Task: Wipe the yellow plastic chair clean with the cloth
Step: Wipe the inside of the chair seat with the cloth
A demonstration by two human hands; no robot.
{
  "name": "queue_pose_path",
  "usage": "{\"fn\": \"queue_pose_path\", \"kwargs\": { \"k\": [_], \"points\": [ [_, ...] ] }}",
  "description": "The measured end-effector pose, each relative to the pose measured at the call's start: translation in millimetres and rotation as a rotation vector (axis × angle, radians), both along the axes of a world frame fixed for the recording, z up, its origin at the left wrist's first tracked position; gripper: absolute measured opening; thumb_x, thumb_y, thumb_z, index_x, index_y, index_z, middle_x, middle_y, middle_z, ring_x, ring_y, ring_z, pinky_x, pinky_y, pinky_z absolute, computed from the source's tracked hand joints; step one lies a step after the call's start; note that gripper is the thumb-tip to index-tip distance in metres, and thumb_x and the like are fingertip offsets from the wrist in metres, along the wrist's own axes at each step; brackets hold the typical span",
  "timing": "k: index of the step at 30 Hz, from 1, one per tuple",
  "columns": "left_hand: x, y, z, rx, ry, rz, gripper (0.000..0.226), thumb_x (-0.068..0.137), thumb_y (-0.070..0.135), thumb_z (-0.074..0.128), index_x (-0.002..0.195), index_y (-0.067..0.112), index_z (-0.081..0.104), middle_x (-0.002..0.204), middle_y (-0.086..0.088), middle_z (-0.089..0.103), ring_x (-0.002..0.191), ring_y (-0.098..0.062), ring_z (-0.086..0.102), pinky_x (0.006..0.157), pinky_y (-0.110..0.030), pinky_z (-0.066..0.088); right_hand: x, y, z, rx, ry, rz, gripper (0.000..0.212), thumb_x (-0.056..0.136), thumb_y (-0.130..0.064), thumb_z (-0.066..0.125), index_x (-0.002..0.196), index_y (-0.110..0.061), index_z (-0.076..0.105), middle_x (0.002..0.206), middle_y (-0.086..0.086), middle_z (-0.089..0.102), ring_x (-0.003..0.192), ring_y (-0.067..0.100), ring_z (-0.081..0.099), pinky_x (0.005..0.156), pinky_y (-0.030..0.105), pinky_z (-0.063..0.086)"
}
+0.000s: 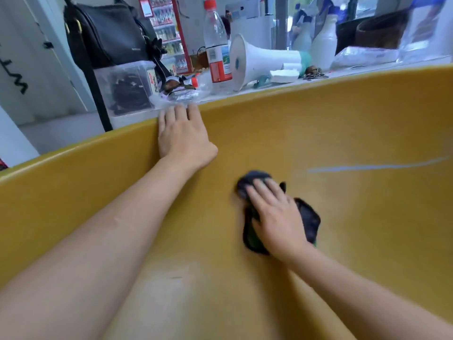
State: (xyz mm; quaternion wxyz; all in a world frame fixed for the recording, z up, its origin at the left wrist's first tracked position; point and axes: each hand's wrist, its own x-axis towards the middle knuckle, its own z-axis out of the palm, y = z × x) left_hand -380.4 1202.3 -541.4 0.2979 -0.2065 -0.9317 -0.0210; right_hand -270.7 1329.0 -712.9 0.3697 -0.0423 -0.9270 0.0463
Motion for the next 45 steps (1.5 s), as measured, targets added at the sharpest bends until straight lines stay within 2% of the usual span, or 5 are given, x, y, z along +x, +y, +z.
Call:
{"fn": "queue_pose_path", "kwargs": {
  "k": [19,24,32,37,45],
  "points": [
    [-6.5,34.6,-8.0,0.064,0.057,-0.036,0.083,0.071,0.025,0.057,0.146,0.023,0.021,0.15,-0.011,0.028,0.14,-0.031,0.019,0.118,-0.041,0.006,-13.8,62.5,35.4,0.558,0.04,0.244,0.047,0.088,-0.028,0.049,0.134,-0.027,0.054,0.143,-0.007,0.052,0.129,0.016,0.05,0.084,0.034,0.038],
    [-9.2,38.8,-9.1,0.109,0.084,-0.023,0.081,0.072,0.027,0.056,0.145,0.022,0.023,0.15,-0.011,0.029,0.14,-0.031,0.019,0.118,-0.042,0.005,-60.9,84.7,117.0,-0.247,0.251,-0.282,0.069,0.089,-0.026,0.051,0.151,-0.019,0.023,0.16,0.001,0.021,0.146,0.025,0.018,0.102,0.048,0.035],
    [-4.8,38.6,-8.7,0.095,0.064,-0.006,0.081,0.075,0.031,0.058,0.147,0.022,0.02,0.151,-0.012,0.027,0.14,-0.031,0.018,0.119,-0.043,0.005,-0.9,70.3,33.8,0.53,-0.024,0.24,0.048,0.088,-0.027,0.043,0.134,-0.028,0.053,0.143,-0.008,0.052,0.129,0.016,0.05,0.082,0.034,0.048],
    [-5.2,44.9,-8.4,0.095,0.049,0.023,0.083,0.075,0.031,0.061,0.147,0.022,0.019,0.151,-0.013,0.026,0.141,-0.033,0.017,0.118,-0.043,0.003,-22.9,102.6,80.1,-0.175,0.108,-0.361,0.076,0.08,-0.025,0.061,0.149,-0.022,0.03,0.158,-0.002,0.028,0.141,0.023,0.024,0.095,0.049,0.039],
    [-2.7,37.9,-4.8,0.028,-0.014,0.003,0.088,0.079,0.034,0.058,0.15,0.023,0.008,0.157,-0.012,0.014,0.144,-0.031,0.008,0.119,-0.042,0.0,11.9,97.4,43.0,0.406,-0.107,0.068,0.059,0.081,-0.038,0.048,0.139,-0.03,0.047,0.147,-0.009,0.047,0.13,0.017,0.047,0.085,0.038,0.046]
  ]
}}
